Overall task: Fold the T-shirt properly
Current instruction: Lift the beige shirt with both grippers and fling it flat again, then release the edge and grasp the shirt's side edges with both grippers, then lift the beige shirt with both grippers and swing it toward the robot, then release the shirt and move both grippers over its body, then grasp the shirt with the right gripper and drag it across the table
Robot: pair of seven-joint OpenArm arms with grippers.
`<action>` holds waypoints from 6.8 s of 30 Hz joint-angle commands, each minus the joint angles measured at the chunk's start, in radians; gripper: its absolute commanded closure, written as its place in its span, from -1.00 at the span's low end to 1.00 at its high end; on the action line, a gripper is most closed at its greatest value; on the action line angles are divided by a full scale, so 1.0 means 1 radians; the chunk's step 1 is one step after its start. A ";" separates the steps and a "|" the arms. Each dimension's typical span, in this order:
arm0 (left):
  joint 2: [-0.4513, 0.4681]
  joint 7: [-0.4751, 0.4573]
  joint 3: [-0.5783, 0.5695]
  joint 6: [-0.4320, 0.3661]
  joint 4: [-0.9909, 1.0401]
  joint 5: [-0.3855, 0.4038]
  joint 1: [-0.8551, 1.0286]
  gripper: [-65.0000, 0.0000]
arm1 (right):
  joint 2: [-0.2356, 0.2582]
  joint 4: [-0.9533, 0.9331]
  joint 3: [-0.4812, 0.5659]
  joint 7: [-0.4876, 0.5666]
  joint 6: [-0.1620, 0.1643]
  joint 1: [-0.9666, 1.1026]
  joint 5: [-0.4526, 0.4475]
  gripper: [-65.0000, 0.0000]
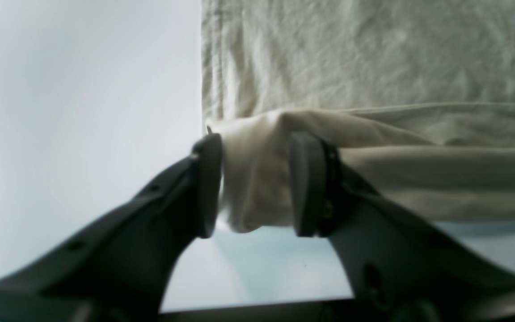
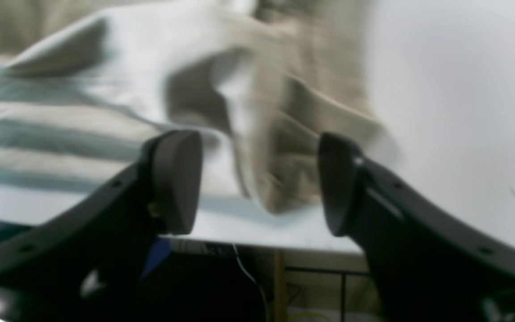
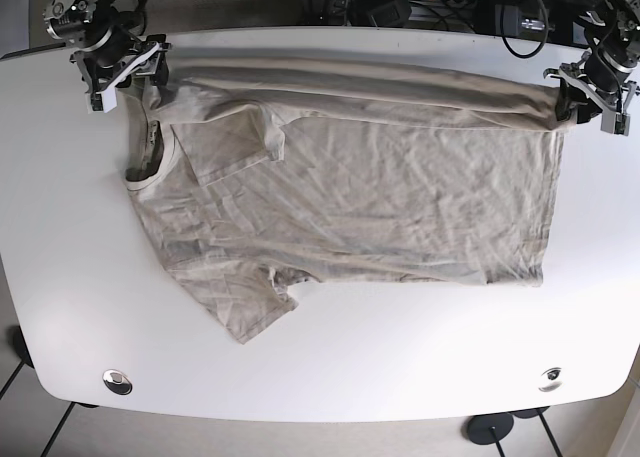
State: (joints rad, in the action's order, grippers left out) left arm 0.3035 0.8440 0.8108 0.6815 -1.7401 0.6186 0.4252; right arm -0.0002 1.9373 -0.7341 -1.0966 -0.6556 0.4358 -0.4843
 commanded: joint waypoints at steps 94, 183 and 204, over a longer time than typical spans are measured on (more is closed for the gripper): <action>0.079 -0.242 -0.327 -0.006 0.920 -0.489 -0.925 1.00 | 0.274 -0.734 0.462 0.381 0.004 -0.717 0.169 0.94; -0.122 -0.187 -0.804 -0.213 0.466 -0.164 -0.839 0.06 | 0.108 0.018 0.232 0.103 -0.043 -0.291 0.100 -0.80; 0.001 -0.177 -0.494 -0.211 0.272 -0.162 -0.727 0.06 | 0.141 -1.171 0.380 0.645 -0.013 -0.980 0.533 -0.73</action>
State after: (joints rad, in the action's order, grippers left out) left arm 0.2874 0.6979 0.3126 0.4683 -1.4384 0.4385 -0.2695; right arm 0.1341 0.7586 -0.3550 -0.4458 -0.6613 -0.5152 0.0486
